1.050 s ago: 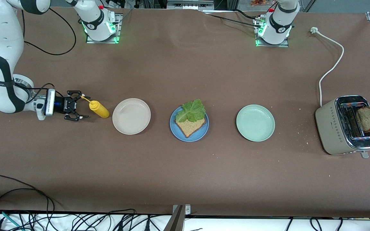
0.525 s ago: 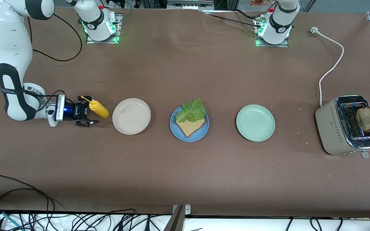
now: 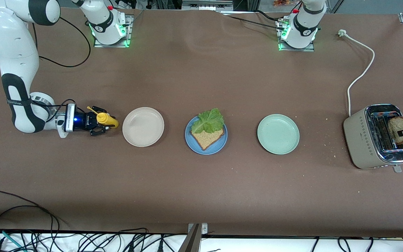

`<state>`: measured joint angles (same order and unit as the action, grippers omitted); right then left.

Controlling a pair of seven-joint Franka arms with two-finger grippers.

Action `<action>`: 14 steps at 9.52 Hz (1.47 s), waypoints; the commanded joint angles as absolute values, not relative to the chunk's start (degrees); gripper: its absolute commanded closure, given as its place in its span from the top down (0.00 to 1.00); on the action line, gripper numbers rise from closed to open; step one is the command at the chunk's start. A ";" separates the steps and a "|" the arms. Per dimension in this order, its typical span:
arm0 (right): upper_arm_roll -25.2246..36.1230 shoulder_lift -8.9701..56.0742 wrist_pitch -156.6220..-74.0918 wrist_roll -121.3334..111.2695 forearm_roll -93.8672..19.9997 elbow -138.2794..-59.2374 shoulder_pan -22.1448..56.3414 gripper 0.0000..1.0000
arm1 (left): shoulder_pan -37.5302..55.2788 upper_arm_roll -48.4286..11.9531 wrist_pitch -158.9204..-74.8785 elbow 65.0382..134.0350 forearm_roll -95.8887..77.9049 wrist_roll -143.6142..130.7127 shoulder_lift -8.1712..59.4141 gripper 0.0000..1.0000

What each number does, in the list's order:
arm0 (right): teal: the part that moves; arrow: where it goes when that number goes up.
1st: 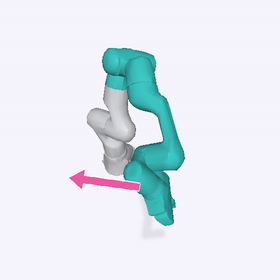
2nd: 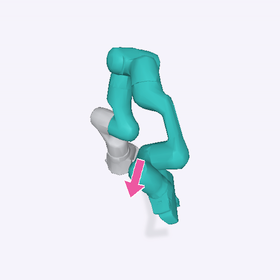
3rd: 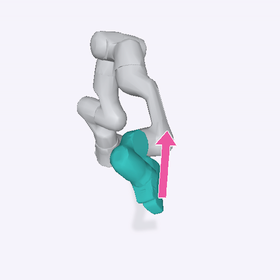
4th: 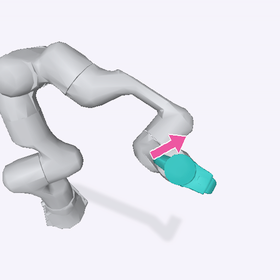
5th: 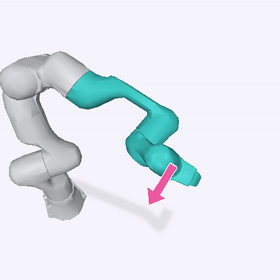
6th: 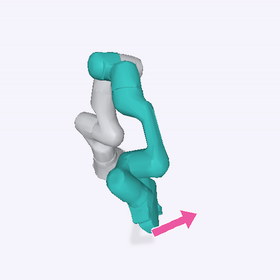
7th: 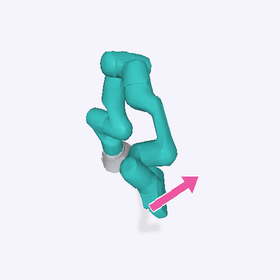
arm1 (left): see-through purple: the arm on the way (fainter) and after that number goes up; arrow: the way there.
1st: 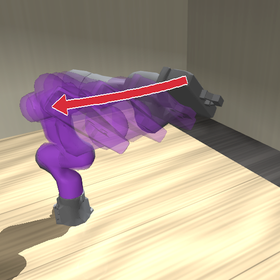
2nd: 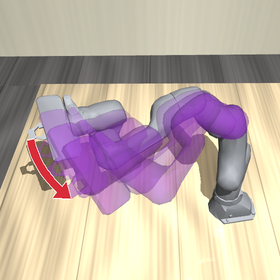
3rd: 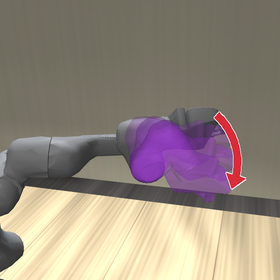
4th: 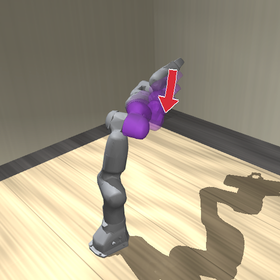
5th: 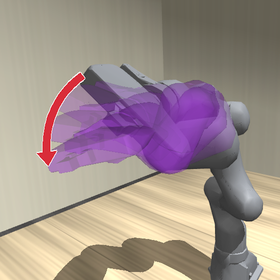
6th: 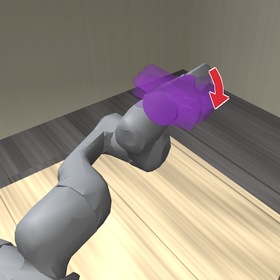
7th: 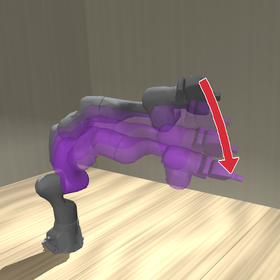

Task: Make sandwich in blue plate with both arms

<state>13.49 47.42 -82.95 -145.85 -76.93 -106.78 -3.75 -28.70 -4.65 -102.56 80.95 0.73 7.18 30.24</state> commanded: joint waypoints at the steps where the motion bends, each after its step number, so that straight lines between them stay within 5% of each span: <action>1: 14.05 47.73 -82.00 -135.93 -76.65 -102.76 -4.75 0.00 | -28.92 -5.01 -103.18 79.28 4.20 8.00 32.60 0.75; 3: 15.38 47.46 -84.10 -118.91 -69.39 -94.36 -3.78 0.00 | -28.39 -5.01 -103.18 79.28 5.98 7.91 32.87 0.29; 5: 15.64 46.85 -86.74 -103.34 -61.47 -85.13 -1.33 0.00 | -28.39 -5.01 -103.01 79.19 5.98 7.91 32.87 0.00; 10: 19.69 46.58 -91.67 -77.38 -37.76 -65.60 16.40 0.00 | -28.13 -5.80 -102.48 78.58 5.89 7.82 31.04 0.00; 14: 19.86 45.26 -91.50 -63.31 -13.95 -63.28 32.04 0.00 | -27.77 -6.33 -101.34 78.57 5.71 10.10 25.06 0.00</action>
